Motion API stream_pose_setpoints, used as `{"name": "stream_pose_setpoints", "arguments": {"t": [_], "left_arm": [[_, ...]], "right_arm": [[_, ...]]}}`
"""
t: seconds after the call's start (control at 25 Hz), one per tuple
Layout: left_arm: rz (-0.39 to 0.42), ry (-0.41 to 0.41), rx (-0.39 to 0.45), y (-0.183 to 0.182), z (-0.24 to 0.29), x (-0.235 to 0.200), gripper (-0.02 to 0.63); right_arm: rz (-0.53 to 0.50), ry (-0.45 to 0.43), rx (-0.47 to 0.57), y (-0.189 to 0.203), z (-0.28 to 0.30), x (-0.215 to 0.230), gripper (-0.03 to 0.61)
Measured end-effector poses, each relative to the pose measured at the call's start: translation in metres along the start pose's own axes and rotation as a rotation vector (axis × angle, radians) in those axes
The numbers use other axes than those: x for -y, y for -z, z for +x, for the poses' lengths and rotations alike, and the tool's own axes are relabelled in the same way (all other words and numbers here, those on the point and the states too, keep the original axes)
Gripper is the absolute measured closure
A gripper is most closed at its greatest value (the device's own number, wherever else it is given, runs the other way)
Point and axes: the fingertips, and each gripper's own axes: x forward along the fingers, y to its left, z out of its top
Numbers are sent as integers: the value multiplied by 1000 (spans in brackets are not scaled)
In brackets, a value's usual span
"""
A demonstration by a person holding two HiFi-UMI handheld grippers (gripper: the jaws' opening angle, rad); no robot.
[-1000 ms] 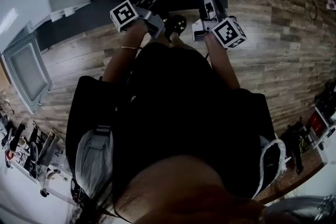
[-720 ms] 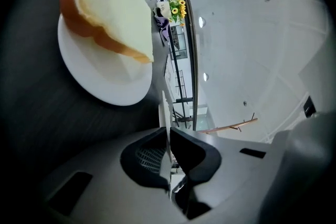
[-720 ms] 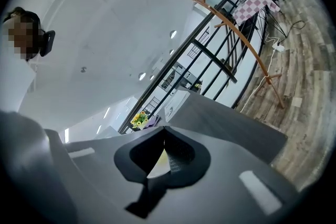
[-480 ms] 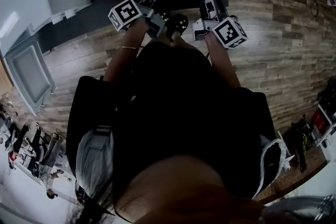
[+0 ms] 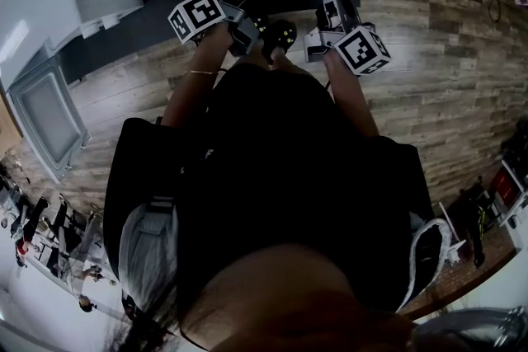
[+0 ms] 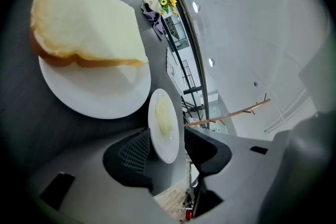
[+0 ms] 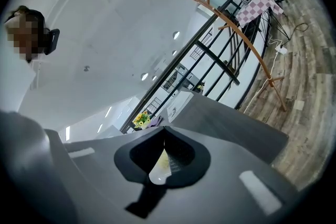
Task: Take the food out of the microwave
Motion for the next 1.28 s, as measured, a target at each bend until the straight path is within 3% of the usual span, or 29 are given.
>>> {"name": "stream_pose_setpoints", "arguments": {"t": [0.2,0.48,0.72,0.92,1.16,1.2,1.24,1.28], "left_arm": [[12,-29,-21,0,-1,-1,383],[7,-33,-65,5,-5,1,358],[52,-61,-127,10,-11,4,357],[168,-32,-173,11,-20,15,357],[253,35,-201,11,-28,37,360],[268,59,-205,12,-29,42,367],[283,85,-202,12,-30,48,423],[295,113,-190,11,-32,54,524]], "right_arm": [[-1,5,0,2,-2,1,581],[-14,1,-7,7,-1,-5,581],[-21,3,-9,9,-1,-8,581],[-29,-8,-16,14,0,-14,581],[-44,-20,-13,15,-1,-22,581],[-50,-23,-12,14,-1,-24,581],[-58,-24,-14,13,-1,-25,581],[-67,-23,-17,13,-1,-26,580]]}}
